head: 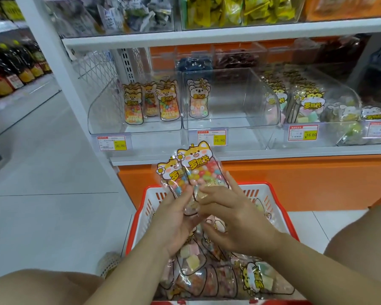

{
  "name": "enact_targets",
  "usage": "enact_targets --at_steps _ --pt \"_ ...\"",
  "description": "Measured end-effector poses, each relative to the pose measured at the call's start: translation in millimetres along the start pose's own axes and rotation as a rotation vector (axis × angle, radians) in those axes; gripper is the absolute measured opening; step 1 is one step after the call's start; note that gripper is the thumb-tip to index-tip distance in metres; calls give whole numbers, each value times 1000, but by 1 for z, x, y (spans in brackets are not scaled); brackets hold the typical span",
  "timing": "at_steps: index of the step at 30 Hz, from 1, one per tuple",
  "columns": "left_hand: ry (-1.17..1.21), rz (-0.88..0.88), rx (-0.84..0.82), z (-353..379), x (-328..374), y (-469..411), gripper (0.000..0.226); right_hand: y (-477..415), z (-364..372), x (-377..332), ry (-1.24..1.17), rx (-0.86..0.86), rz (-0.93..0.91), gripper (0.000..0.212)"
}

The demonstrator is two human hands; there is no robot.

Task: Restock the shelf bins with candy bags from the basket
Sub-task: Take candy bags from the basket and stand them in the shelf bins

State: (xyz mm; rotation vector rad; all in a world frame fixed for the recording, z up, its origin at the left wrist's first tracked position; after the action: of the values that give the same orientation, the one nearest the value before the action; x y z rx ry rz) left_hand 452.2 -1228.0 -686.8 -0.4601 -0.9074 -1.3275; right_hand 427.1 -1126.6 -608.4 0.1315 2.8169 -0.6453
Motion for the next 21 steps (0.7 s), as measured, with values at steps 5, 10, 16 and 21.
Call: enact_targets --at_steps 5,10,16,21 --pt "-165 -50 -15 -3 -4 1 37 2 -19 45 -338 142 377 36" --pt "-389 -35 35 -8 5 3 43 28 7 92 -878 27 855 93" --pt "-642 50 10 8 17 5 53 29 54 79 -1677 8 858 27" --pt "-590 20 127 -13 19 3 31 40 58 96 -1758 152 951 26"
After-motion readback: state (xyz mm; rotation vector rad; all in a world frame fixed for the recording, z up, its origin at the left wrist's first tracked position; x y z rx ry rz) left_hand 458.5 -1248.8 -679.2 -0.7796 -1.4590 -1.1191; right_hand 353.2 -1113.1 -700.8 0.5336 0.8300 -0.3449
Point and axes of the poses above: each hand's wrist, its own y-axis away from the middle knuckle, its own z-axis out of the palm, x = y × z, the point moved 10 cm from there along -y, towards the middle knuckle, and after that the axes turned 13 degrees about -x, right-handed, at the moved point
